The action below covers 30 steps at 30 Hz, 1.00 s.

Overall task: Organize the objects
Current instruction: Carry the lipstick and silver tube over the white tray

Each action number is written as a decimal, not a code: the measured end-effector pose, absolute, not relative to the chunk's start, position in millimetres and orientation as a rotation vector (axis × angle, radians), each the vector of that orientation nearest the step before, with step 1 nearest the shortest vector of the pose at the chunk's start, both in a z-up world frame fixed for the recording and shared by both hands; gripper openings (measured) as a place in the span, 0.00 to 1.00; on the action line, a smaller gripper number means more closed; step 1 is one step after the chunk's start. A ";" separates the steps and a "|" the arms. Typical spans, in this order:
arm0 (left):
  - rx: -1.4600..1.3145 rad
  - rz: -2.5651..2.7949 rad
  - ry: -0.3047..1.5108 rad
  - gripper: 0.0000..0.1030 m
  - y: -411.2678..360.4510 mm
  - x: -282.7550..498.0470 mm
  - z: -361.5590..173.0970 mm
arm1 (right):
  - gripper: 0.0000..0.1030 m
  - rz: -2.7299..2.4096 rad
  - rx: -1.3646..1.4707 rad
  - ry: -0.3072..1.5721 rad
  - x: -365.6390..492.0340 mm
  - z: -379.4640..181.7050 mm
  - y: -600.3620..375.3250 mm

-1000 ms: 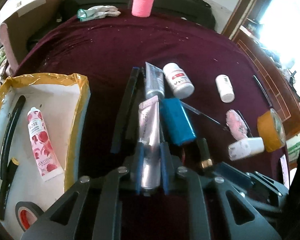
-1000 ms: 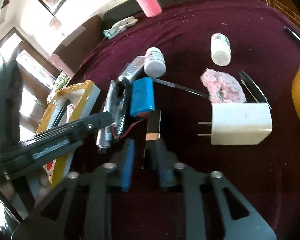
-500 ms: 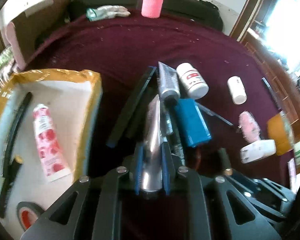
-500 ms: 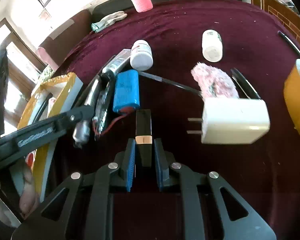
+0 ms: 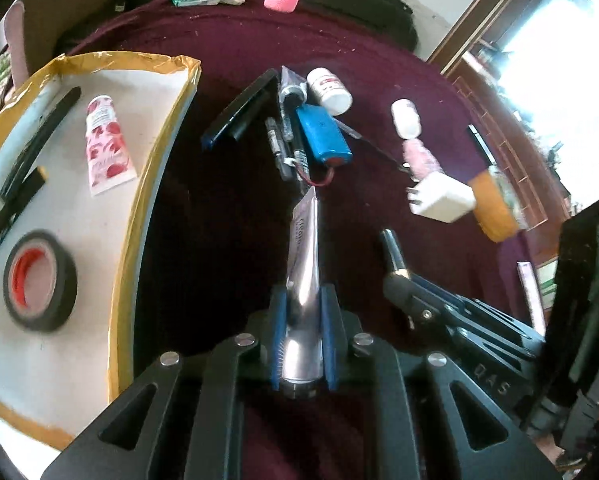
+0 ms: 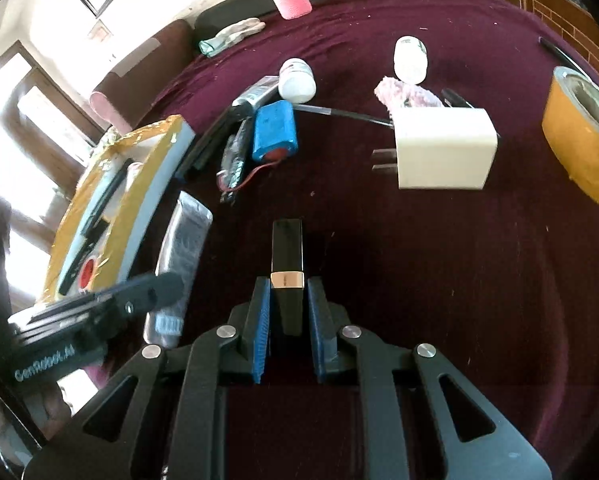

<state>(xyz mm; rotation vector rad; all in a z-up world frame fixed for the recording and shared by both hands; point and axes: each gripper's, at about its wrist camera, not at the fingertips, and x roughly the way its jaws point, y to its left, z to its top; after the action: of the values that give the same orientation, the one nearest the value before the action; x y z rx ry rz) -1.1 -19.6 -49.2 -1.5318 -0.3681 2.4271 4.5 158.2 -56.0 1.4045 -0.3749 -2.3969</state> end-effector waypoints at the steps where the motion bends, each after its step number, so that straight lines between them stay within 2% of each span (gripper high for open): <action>1: -1.505 2.442 -0.367 0.13 -20.4 5.5 -42.0 | 0.15 -2.399 1.391 -0.379 8.2 -52.9 157.4; 9: -1.404 2.513 -0.440 0.13 -52.5 35.9 1.5 | 0.15 -2.378 1.220 -0.332 38.2 -10.6 129.1; 17: -1.390 2.598 -0.538 0.13 -111.2 43.7 21.6 | 0.15 -2.286 1.100 -0.273 45.7 22.5 81.8; 30: -1.478 2.650 -0.596 0.13 -184.3 -7.7 1.2 | 0.15 -2.197 1.112 -0.197 -12.3 16.1 13.4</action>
<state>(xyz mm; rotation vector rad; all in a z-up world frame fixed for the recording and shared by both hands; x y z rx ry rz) -7.7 -184.3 1.2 -1.4778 -0.5959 2.6496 -12.3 13.4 16.1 1.1119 -0.1966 -2.1966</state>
